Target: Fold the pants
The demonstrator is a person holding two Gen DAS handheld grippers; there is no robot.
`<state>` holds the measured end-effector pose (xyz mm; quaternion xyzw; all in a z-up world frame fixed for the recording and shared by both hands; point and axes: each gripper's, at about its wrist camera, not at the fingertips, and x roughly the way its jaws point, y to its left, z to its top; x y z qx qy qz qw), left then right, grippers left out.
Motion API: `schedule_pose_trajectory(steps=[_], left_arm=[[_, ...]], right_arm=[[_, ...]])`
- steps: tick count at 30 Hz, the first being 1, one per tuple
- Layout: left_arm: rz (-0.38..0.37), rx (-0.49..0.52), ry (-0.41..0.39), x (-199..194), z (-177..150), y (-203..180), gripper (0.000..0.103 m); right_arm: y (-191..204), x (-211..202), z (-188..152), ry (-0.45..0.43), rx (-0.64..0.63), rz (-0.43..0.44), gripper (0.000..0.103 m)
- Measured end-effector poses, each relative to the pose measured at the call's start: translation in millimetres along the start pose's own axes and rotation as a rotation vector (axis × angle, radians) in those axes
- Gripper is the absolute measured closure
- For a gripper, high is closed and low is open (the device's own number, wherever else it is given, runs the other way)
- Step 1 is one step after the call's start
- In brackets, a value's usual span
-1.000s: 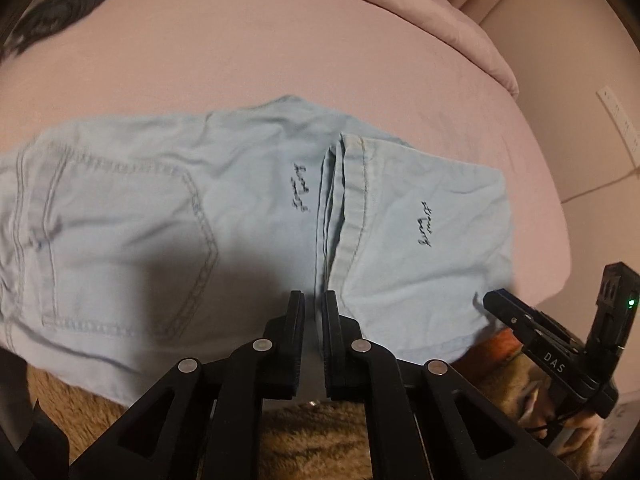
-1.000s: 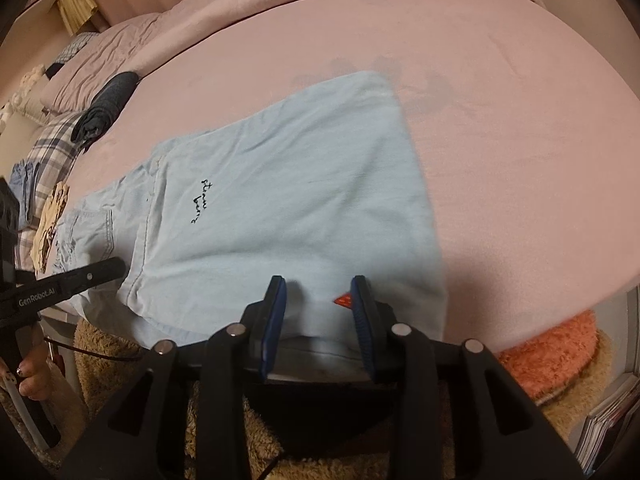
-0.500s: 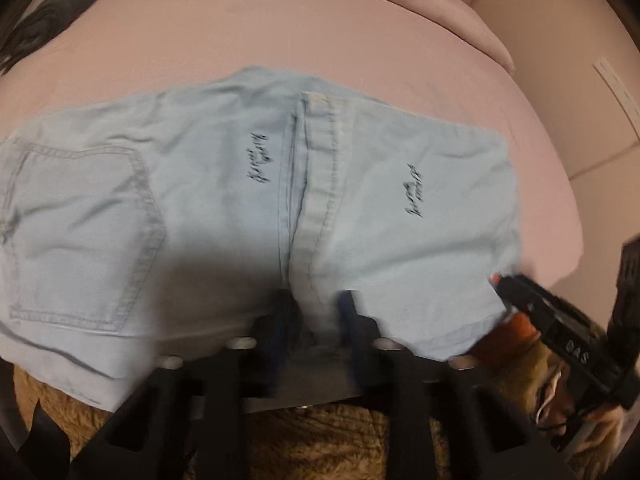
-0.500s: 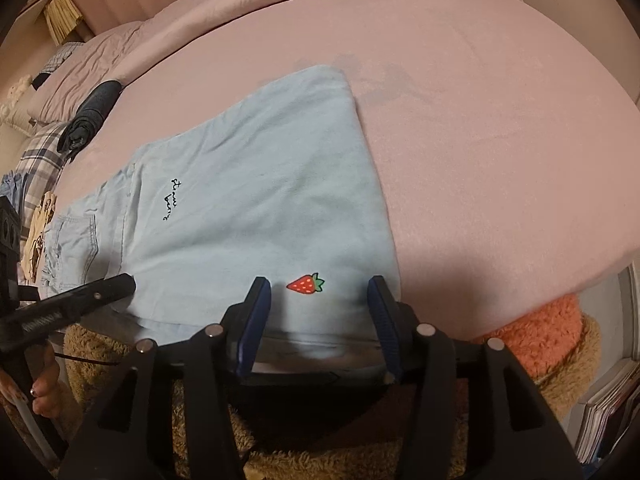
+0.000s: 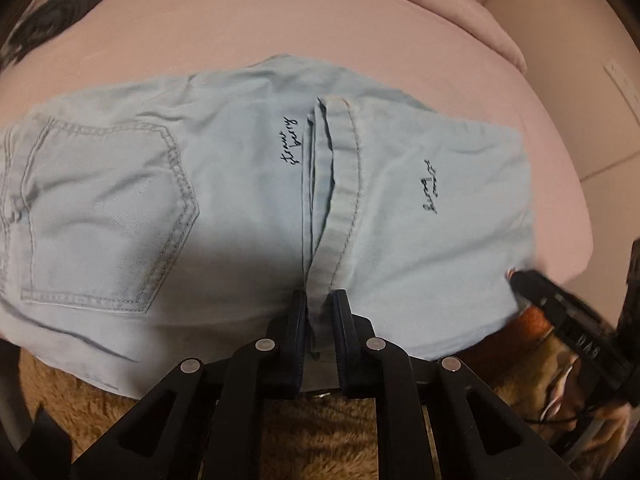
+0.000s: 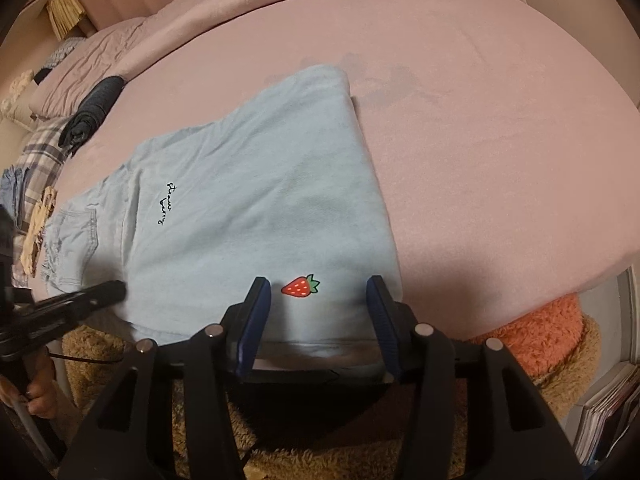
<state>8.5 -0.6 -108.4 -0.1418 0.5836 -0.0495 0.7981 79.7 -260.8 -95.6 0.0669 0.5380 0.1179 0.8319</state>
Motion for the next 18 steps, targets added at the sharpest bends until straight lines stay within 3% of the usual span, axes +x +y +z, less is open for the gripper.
schedule_pose_trajectory(steps=[5, 10, 13, 15, 18], left_arm=[[-0.034, 0.024, 0.017, -13, 7, 1, 0.089], [-0.053, 0.035, -0.087, -37, 40, -5, 0.084], [-0.085, 0.041, -0.143, -37, 68, -14, 0.065], [-0.102, 0.031, -0.136, -27, 86, -13, 0.052], [-0.107, -0.003, -0.097, -1, 105, -10, 0.052]], right_arm=[[2, 1, 2, 0.006, -0.015, -0.016, 0.051], [3, 3, 4, 0.01, -0.013, -0.013, 0.05], [3, 3, 4, 0.008, -0.015, -0.01, 0.049], [4, 3, 2, 0.006, -0.017, -0.012, 0.049], [4, 3, 2, 0.006, -0.017, -0.013, 0.049]])
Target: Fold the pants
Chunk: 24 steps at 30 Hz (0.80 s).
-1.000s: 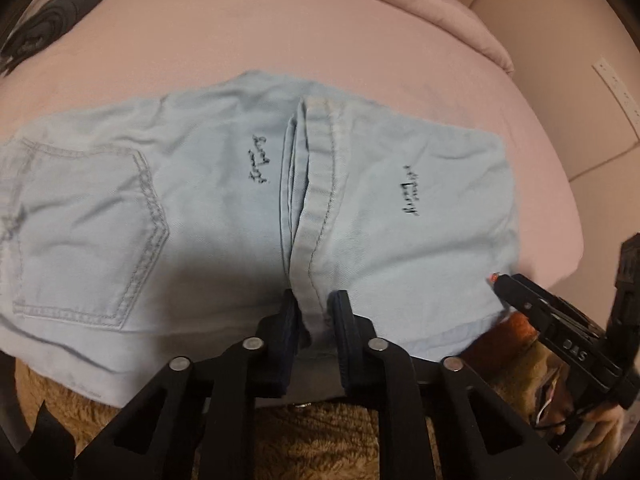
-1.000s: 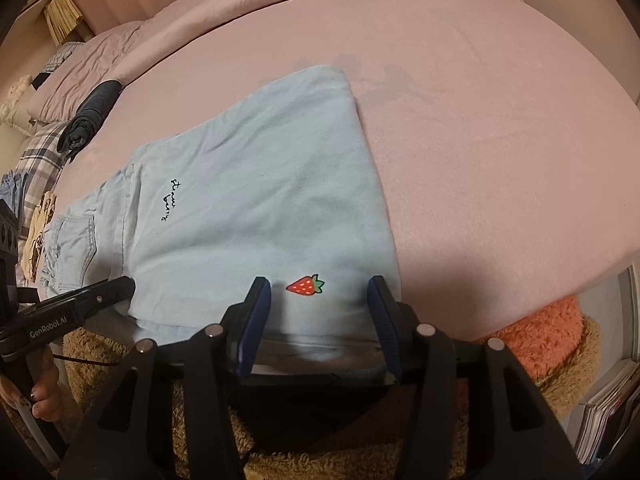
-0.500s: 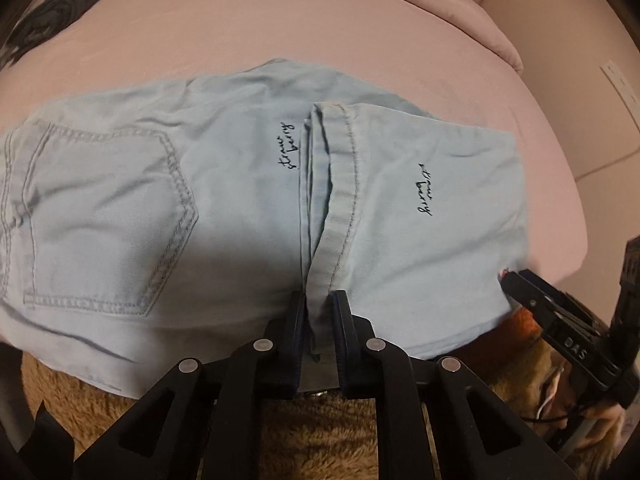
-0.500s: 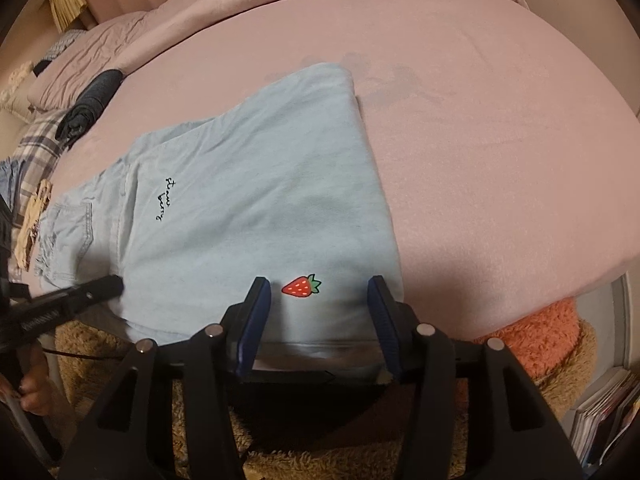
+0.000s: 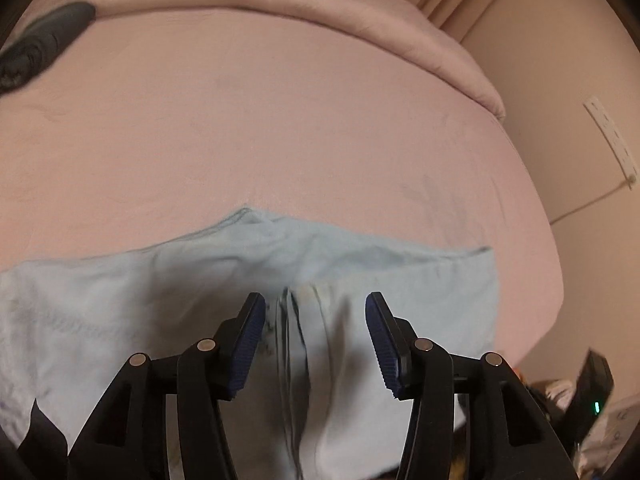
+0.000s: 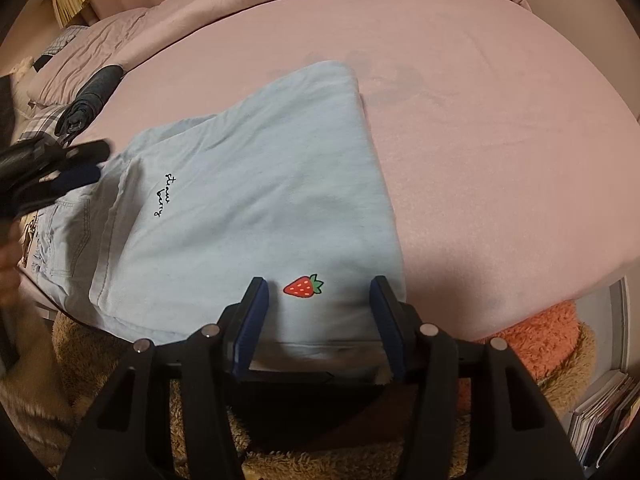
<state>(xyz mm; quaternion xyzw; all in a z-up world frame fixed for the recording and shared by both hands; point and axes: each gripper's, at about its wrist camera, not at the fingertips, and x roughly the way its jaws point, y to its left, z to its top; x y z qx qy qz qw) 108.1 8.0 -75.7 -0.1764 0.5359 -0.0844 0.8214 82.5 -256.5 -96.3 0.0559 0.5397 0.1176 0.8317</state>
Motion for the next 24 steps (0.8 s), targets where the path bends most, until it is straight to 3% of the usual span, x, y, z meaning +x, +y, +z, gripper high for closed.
schedule_pose_trajectory(steps=[2, 6, 14, 15, 17, 18, 20, 24], left_arm=[[-0.024, -0.034, 0.062, 24, 2, 4, 0.052], [0.023, -0.026, 0.031, 25, -4, 5, 0.076], [0.051, 0.033, -0.07, -8, -9, -4, 0.082], [0.085, 0.032, -0.058, 0, -7, 1, 0.082], [0.272, 0.05, -0.042, 21, -7, 9, 0.082], [0.306, 0.066, -0.028, 30, -10, 13, 0.083], [0.302, 0.085, -0.063, 26, -16, 11, 0.083], [0.235, 0.039, -0.042, 16, -19, 17, 0.083]], right_arm=[[1, 0, 0, -0.001, 0.0, 0.001, 0.049], [1, -1, -1, -0.004, -0.005, -0.002, 0.048], [4, -2, 1, 0.0, -0.007, -0.01, 0.048], [4, -1, 2, 0.001, -0.008, -0.013, 0.048], [6, 1, 3, 0.002, -0.015, -0.019, 0.047], [7, 1, 3, 0.001, -0.018, -0.018, 0.046], [7, 2, 3, 0.0, -0.021, -0.014, 0.044], [6, 2, 3, 0.003, -0.014, -0.006, 0.043]])
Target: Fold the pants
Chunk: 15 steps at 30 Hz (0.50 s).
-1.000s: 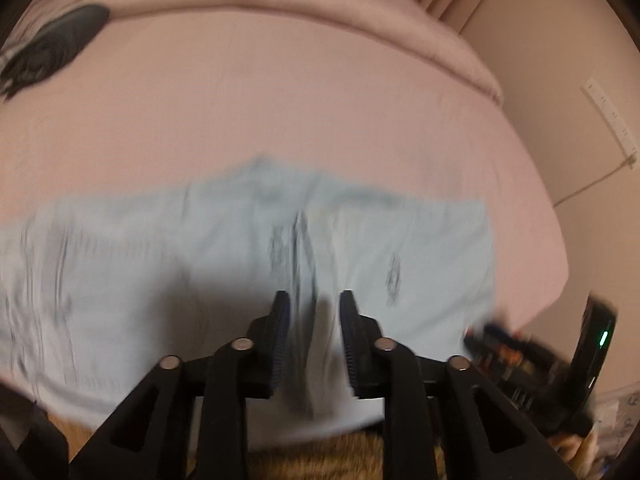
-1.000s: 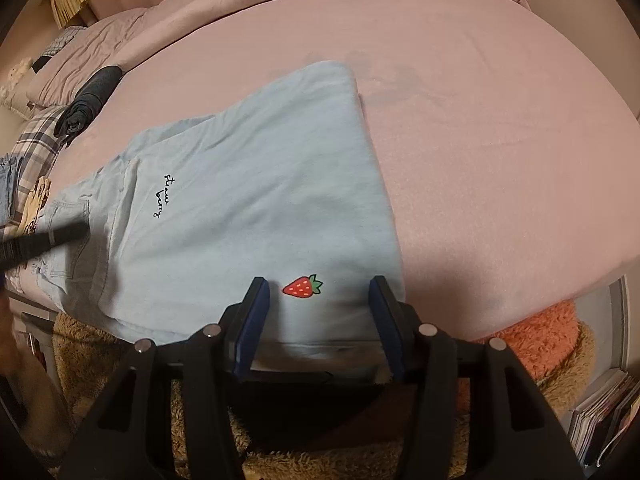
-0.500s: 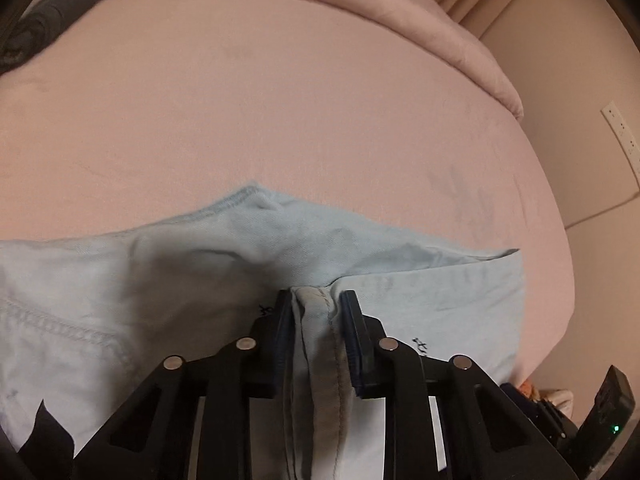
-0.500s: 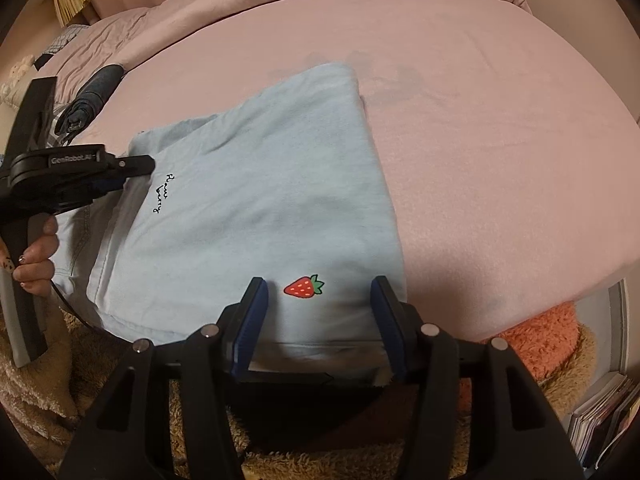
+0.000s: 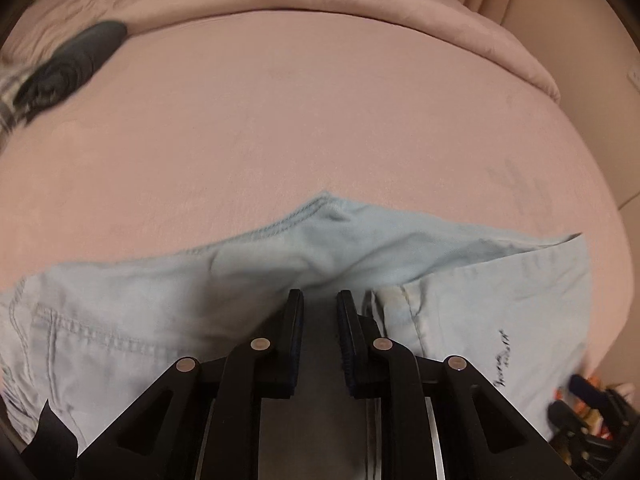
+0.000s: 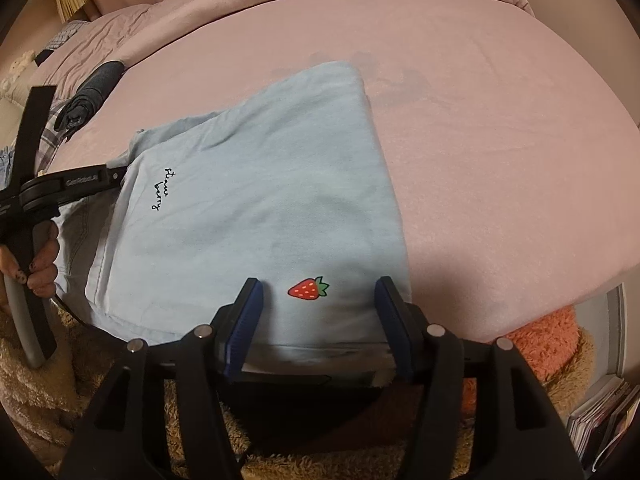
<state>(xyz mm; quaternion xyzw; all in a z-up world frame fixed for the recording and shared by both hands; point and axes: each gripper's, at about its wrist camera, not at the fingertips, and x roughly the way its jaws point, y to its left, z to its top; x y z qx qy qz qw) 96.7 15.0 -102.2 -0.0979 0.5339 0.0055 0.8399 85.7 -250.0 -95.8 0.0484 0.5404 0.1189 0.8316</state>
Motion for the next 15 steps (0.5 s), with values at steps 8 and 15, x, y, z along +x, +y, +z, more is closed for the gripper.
schedule_pose_trajectory(steps=[8, 15], left_arm=[[-0.222, -0.233, -0.036, -64, -35, 62, 0.071], [-0.069, -0.407, -0.187, -119, -70, 134, 0.031]], right_arm=[[7, -19, 26, -0.059, -0.021, -0.033, 0.044], [57, -5, 54, -0.089, -0.142, 0.046, 0.039]])
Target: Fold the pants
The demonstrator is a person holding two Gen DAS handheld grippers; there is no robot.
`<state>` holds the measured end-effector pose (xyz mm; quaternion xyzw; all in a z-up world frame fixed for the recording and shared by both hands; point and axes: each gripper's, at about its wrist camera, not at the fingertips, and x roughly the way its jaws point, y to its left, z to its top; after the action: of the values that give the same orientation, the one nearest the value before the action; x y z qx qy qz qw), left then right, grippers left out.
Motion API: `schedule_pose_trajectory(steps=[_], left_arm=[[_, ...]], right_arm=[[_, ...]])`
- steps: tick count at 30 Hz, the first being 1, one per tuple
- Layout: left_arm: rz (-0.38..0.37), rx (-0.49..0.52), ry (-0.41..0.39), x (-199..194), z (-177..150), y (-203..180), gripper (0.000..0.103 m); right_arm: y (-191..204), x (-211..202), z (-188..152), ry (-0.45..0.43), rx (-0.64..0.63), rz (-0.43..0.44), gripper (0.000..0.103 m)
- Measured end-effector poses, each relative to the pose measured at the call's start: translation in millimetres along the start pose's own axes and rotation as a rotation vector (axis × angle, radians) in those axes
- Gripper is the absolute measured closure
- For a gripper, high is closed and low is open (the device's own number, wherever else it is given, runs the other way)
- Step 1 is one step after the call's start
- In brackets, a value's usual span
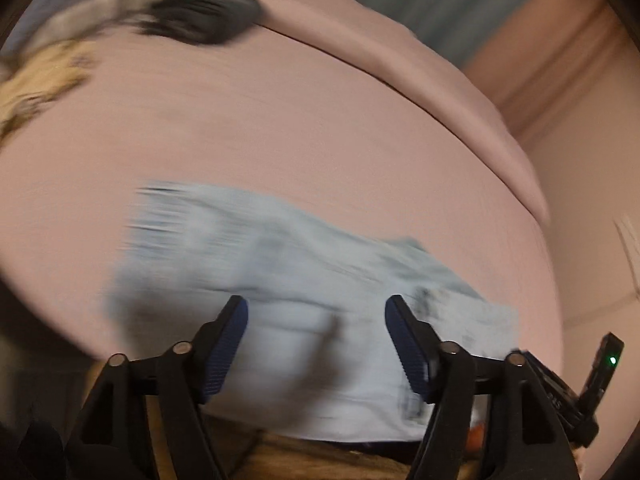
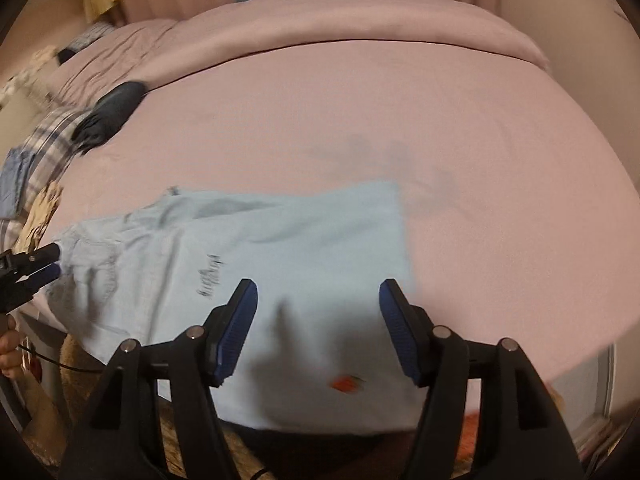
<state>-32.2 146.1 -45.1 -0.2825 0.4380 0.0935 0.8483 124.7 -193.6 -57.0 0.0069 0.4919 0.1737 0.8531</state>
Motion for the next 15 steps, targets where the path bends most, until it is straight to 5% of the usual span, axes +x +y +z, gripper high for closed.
schedule_pose_trajectory(steps=[3, 4, 6, 15], left_arm=[[0.071, -0.093, -0.021, -7, -3, 28, 0.031], [0.072, -0.124, -0.019, -10, -4, 39, 0.031], [0.062, -0.172, -0.024, -9, -10, 49, 0.03], [0.12, -0.194, 0.015, 14, -16, 77, 0.021]], right_arm=[[20, 43, -8, 0.13, -0.035, 0.052, 0.039], [26, 56, -14, 0.146, -0.055, 0.026, 0.031], [40, 59, -19, 0.116, -0.129, -0.023, 0.022], [40, 59, -15, 0.123, -0.104, -0.035, 0.019]])
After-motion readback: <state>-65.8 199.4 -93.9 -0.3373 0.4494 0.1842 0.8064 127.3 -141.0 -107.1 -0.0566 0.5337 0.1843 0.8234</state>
